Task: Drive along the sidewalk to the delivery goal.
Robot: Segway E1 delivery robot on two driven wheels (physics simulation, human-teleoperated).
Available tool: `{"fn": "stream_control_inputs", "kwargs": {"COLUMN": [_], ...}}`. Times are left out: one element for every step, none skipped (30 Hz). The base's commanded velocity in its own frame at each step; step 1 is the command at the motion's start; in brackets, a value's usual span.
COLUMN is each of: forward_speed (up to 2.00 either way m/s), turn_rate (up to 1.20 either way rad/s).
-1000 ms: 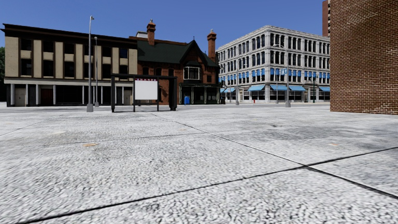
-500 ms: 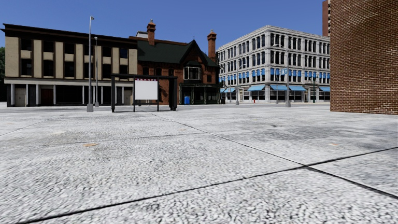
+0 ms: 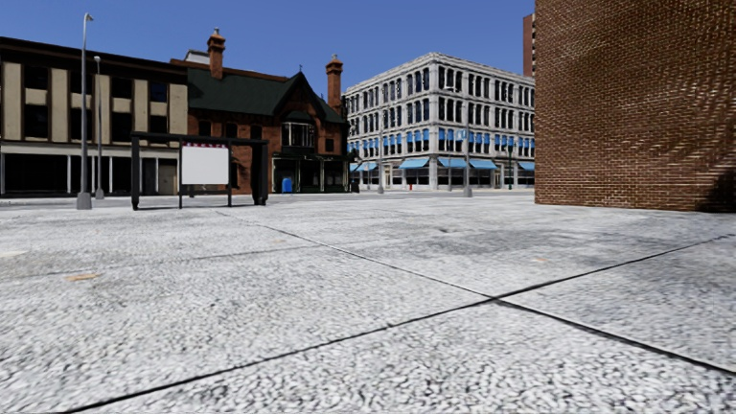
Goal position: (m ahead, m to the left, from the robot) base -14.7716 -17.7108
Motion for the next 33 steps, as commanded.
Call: {"fn": "stream_control_inputs", "kwargs": {"forward_speed": [0.0, 0.0, 0.0, 0.0, 0.0, 0.0, 0.0, 0.0, 0.0, 0.0, 0.0, 0.0, 0.0, 0.0, 0.0, 0.0, 0.0, 0.0, 0.0, 0.0, 0.0, 0.0, 0.0, 0.0, 0.0, 0.0, 0.0, 0.0, 0.0, 0.0, 0.0, 0.0, 0.0], "turn_rate": [-1.2, -1.2, -1.2, -1.2, -1.2, -1.2, -1.2, -1.2, -1.2, -1.2, -1.2, -1.2, -1.2, -1.2, -1.2, -1.2, -1.2, -1.2, -1.2, -1.2, -1.2, -1.2, -1.2, -1.2, -1.2, -1.2, -1.2, -1.2, -1.2, -1.2, -1.2, -1.2, -1.2]}}
